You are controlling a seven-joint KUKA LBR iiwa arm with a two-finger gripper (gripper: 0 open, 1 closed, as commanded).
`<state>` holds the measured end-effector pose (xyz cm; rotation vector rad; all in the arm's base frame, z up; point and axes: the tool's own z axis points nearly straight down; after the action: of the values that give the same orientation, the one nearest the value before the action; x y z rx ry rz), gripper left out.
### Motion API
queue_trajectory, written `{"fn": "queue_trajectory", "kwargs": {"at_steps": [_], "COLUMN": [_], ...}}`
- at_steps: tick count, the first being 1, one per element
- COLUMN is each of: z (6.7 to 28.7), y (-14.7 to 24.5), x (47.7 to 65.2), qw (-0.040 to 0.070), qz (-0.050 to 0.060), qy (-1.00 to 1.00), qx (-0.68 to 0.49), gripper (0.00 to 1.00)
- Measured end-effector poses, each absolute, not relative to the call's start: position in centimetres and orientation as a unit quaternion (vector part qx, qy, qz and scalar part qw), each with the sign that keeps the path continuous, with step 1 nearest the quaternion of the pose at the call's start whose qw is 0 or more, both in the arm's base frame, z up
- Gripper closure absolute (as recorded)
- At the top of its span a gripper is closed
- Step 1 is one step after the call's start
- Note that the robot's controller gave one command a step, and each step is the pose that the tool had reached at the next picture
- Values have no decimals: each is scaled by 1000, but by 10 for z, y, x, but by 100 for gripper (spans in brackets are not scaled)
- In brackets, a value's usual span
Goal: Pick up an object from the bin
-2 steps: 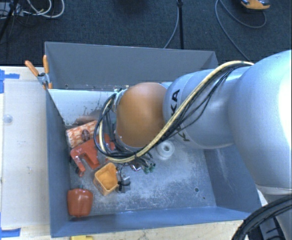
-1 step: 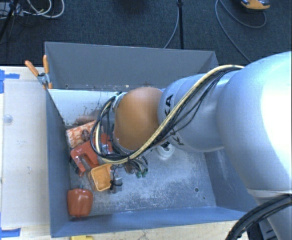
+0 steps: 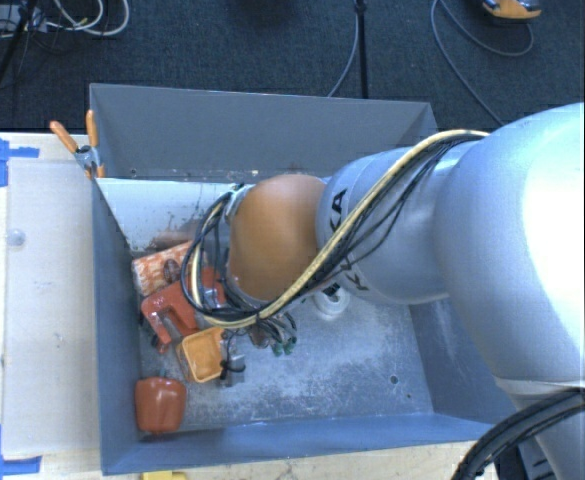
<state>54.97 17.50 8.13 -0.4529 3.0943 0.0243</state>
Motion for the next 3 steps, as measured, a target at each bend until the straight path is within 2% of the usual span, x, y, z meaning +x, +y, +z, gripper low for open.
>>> {"fn": "queue_trajectory", "kwargs": {"at_steps": [1,3], "z": [83,114], "y": [175,171], "x": [549,546], "qw": [7,1], "qz": [8,4], "qy": [989,990], "qx": [-145,-144], "gripper": [100,100]}}
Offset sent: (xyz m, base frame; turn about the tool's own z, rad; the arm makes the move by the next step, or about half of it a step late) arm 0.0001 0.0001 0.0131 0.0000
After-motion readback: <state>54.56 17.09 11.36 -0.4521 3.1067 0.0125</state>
